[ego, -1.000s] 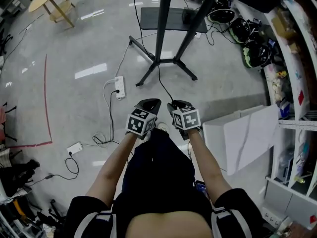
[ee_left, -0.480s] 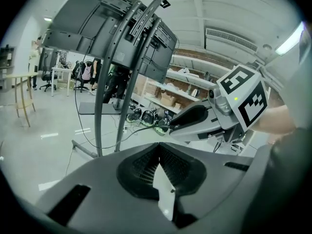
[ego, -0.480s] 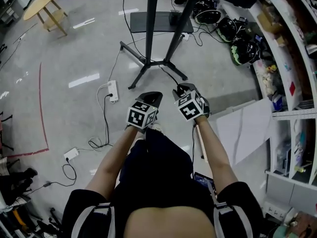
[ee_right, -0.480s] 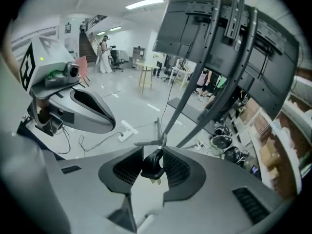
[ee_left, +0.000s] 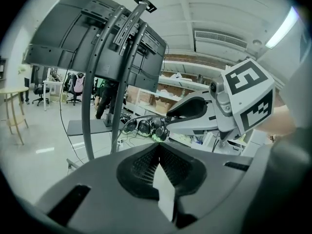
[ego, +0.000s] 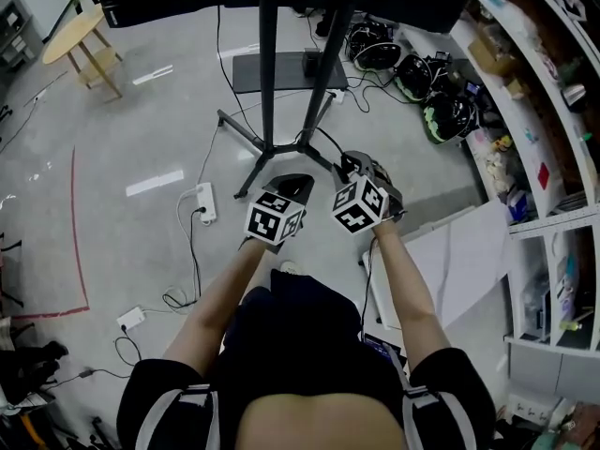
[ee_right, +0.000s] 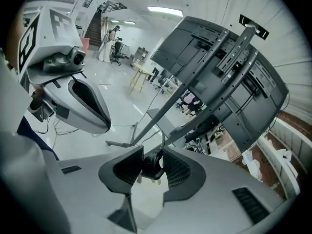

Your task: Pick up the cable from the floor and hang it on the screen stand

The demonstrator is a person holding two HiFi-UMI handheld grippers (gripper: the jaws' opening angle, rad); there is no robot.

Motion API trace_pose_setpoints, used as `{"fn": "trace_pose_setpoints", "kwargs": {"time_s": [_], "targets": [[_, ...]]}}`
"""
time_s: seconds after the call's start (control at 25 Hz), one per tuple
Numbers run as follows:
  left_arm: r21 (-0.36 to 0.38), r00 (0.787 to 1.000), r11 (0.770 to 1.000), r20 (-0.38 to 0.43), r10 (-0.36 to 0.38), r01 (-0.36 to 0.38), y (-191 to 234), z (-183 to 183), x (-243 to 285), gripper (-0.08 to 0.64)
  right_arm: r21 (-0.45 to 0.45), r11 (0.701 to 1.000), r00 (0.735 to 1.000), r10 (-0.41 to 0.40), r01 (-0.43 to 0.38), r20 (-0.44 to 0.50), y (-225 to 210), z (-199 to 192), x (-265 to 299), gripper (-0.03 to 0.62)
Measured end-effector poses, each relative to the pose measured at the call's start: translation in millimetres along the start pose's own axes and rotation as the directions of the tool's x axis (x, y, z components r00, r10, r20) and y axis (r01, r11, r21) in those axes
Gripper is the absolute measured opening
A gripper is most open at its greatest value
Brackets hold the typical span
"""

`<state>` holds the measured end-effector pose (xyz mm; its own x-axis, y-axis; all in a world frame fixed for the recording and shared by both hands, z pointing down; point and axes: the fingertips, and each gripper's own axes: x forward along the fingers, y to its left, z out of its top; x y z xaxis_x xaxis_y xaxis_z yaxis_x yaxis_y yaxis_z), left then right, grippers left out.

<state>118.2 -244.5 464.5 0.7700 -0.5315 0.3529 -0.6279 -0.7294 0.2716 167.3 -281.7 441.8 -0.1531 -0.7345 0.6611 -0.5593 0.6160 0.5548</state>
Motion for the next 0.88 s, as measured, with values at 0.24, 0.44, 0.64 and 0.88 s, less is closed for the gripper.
{"fn": "trace_pose_setpoints", "kwargs": {"time_s": [0.24,0.44,0.64,0.88], "targets": [[0.046,0.999,0.998,0.041,0.028,-0.030,4.1,33.7,28.6,0.008,-0.108,0.987,0.990,-0.108,0.117,0.086,-55.8,17.2,-5.6,0.140],[0.072,0.996,0.996,0.074,0.051,-0.057,6.8,53.7,38.8,0.008,-0.176,0.963,0.972,-0.175,0.202,0.158,-90.4,34.4,-13.9,0.140],[0.057,0.992,0.995,0.100,0.079,-0.085,11.7,70.8,34.3,0.008,-0.160,0.958,0.953,-0.197,0.237,0.232,-114.3,55.2,-26.9,0.140],[0.081,0.985,0.990,0.133,0.107,-0.119,24.0,111.5,29.4,0.008,-0.161,0.946,0.925,-0.225,0.283,0.305,-150.7,86.5,-37.5,0.138]]}}
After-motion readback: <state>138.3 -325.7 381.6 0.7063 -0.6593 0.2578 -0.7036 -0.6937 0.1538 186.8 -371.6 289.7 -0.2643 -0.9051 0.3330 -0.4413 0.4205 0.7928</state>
